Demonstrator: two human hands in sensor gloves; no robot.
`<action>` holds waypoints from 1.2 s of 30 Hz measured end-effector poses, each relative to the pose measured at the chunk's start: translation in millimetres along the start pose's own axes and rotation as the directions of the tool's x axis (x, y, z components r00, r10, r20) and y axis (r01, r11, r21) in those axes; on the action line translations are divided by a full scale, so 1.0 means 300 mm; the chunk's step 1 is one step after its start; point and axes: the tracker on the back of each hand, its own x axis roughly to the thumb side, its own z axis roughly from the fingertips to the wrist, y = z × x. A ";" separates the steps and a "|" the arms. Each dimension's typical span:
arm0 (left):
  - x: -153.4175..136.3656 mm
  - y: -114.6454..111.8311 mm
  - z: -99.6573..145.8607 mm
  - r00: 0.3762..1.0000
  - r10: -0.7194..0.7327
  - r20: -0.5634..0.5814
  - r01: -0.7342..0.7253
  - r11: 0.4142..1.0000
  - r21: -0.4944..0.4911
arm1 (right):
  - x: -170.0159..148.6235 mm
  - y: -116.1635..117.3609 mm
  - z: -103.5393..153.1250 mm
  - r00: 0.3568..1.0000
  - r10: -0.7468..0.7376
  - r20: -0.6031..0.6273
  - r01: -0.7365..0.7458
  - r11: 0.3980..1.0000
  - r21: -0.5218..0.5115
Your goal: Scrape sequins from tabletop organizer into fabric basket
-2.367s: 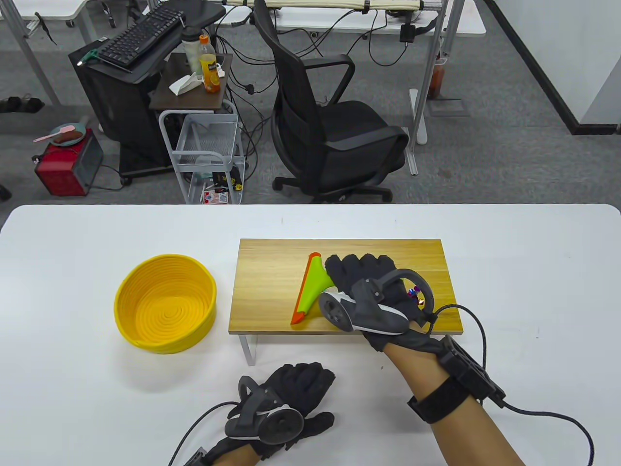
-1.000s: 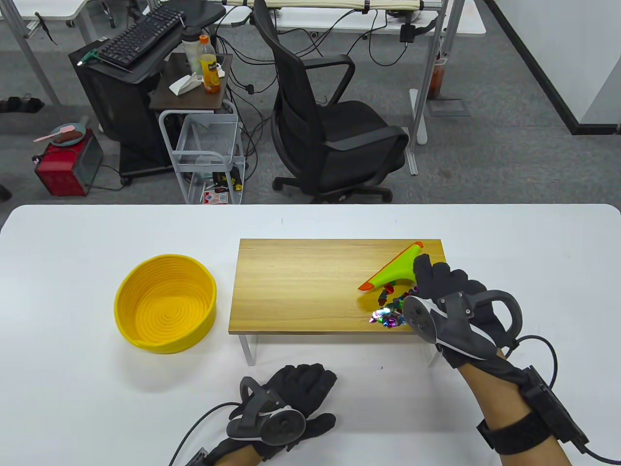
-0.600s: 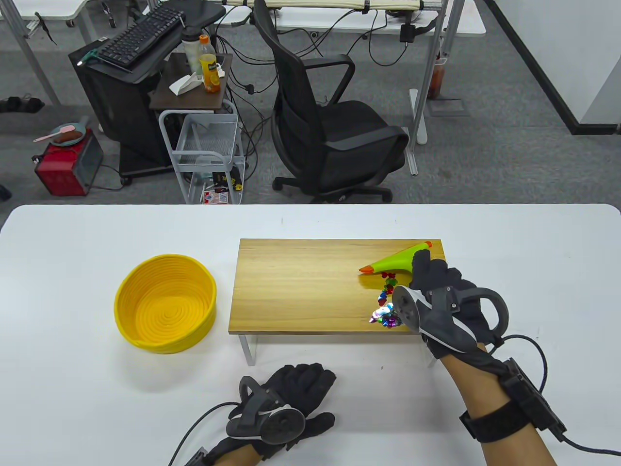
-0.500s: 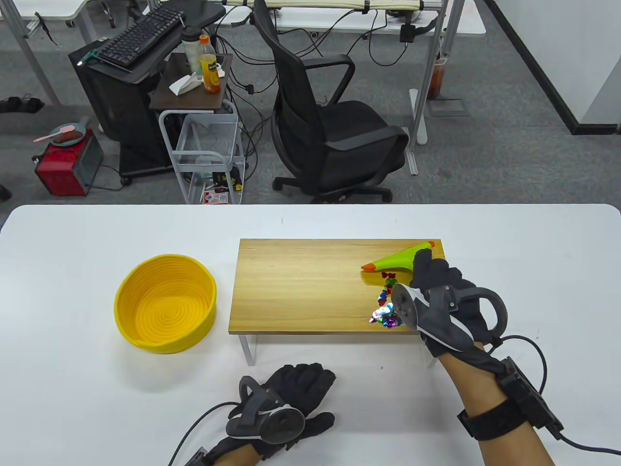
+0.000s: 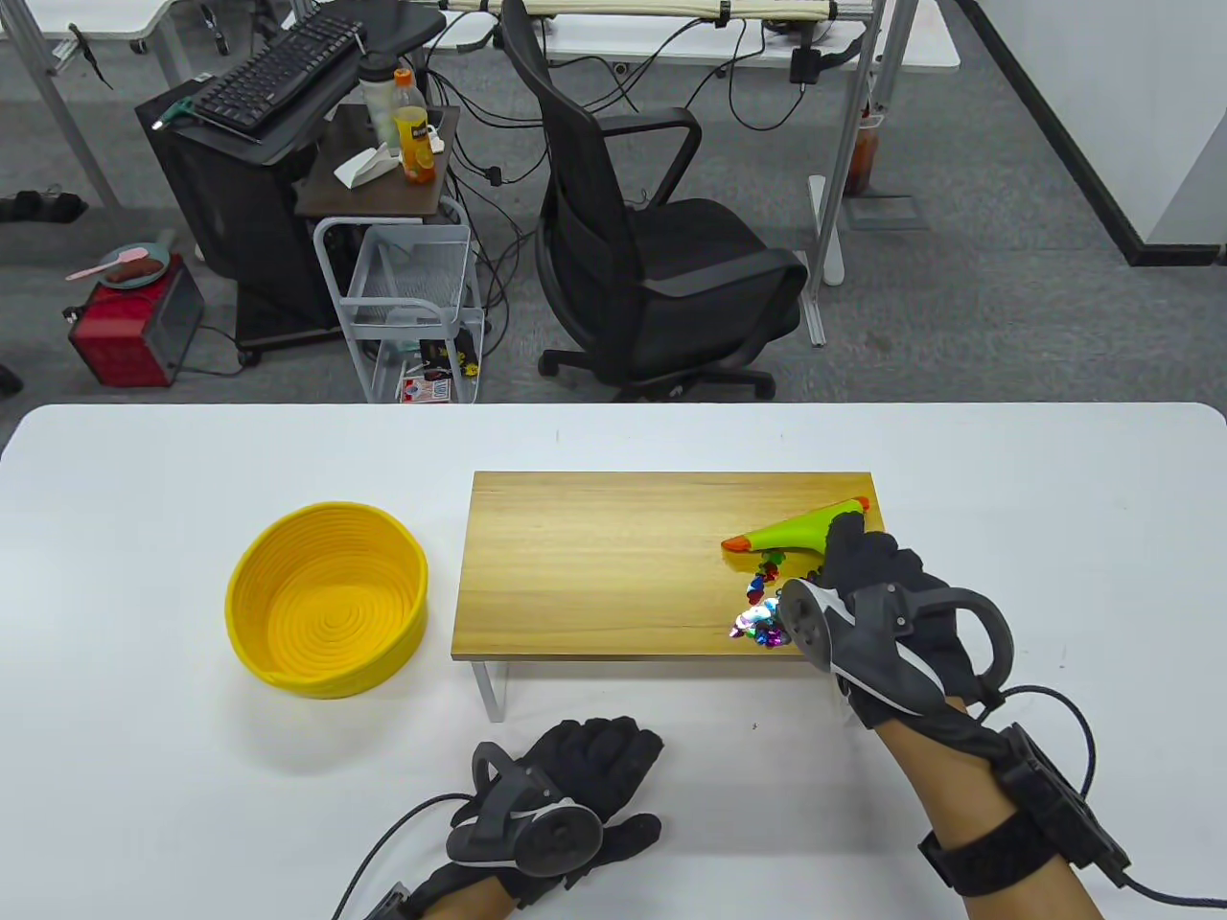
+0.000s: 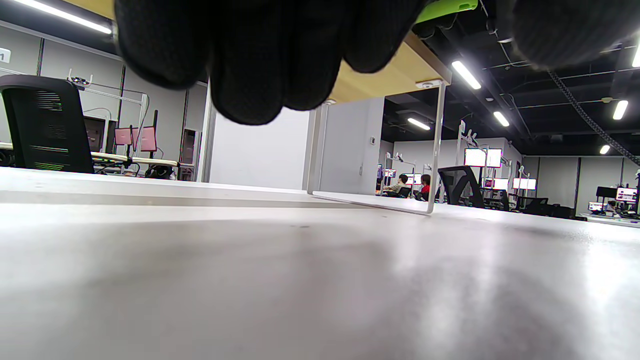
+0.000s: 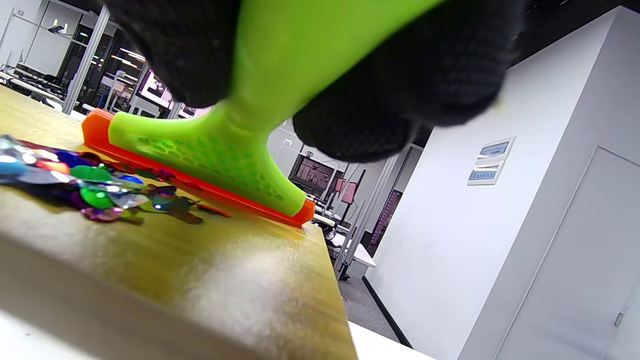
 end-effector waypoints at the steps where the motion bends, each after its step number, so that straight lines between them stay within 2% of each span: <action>1: 0.000 0.000 0.000 1.000 -0.001 0.000 0.001 1.000 0.000 | -0.001 -0.002 0.009 1.000 0.001 0.001 -0.001 1.000 0.000; 14: 0.008 -0.002 0.000 1.000 -0.006 0.006 0.006 1.000 -0.001 | -0.004 -0.032 0.122 1.000 0.010 0.011 -0.010 1.000 0.001; 25: 0.012 -0.004 -0.001 1.000 -0.008 0.007 0.008 1.000 -0.001 | -0.010 -0.043 0.175 1.000 0.001 0.012 -0.001 1.000 -0.005; 36: 0.012 -0.005 -0.001 1.000 -0.007 0.004 0.007 1.000 0.000 | -0.060 -0.023 0.218 0.990 -0.137 -0.023 0.135 0.988 -0.074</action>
